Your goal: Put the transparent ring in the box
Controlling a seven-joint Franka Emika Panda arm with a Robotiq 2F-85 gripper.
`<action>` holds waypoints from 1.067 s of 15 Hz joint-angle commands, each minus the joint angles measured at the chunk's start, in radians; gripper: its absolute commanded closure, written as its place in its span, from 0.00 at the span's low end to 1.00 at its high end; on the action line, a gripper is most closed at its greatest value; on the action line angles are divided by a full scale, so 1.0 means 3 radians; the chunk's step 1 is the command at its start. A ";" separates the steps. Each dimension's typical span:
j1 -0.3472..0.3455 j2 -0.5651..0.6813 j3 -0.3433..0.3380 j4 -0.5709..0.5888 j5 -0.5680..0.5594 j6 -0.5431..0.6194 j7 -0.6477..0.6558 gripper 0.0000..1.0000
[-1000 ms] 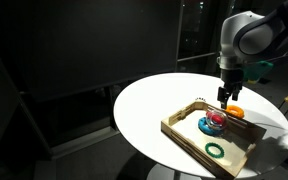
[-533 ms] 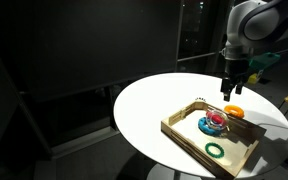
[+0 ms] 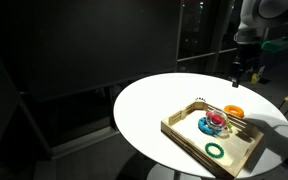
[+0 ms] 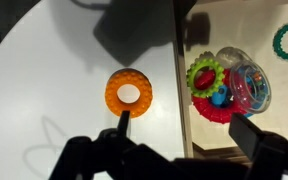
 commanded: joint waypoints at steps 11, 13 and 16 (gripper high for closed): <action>-0.0071 -0.0713 -0.0054 0.0148 0.0274 -0.0882 -0.0327 0.00; -0.0071 -0.0806 -0.0052 0.0149 0.0225 -0.0959 -0.0301 0.00; -0.0058 -0.0788 -0.0035 0.0123 0.0213 -0.0899 -0.0224 0.00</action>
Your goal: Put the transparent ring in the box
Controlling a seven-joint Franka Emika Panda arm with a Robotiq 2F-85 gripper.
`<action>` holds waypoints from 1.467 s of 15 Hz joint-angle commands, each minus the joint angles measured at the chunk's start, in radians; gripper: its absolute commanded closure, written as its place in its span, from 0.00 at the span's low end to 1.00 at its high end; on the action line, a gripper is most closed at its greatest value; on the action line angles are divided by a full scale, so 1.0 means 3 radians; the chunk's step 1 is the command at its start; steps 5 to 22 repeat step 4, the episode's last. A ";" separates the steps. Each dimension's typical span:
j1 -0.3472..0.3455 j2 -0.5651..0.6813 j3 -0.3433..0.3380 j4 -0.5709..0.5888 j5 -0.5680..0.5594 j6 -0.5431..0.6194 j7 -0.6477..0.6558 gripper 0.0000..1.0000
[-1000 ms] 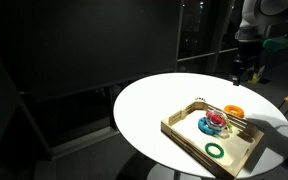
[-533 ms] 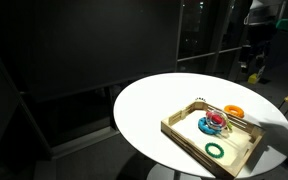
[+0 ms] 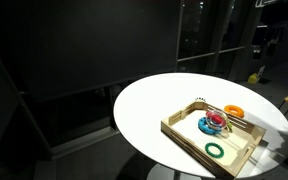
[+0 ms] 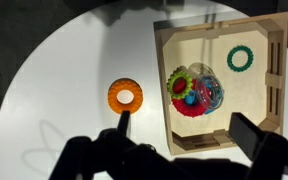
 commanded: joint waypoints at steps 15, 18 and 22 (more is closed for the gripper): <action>-0.0017 -0.0032 0.0013 0.0006 0.0002 -0.0022 -0.0003 0.00; -0.0017 -0.0032 0.0013 0.0006 0.0002 -0.0022 -0.0003 0.00; -0.0017 -0.0032 0.0013 0.0006 0.0002 -0.0022 -0.0003 0.00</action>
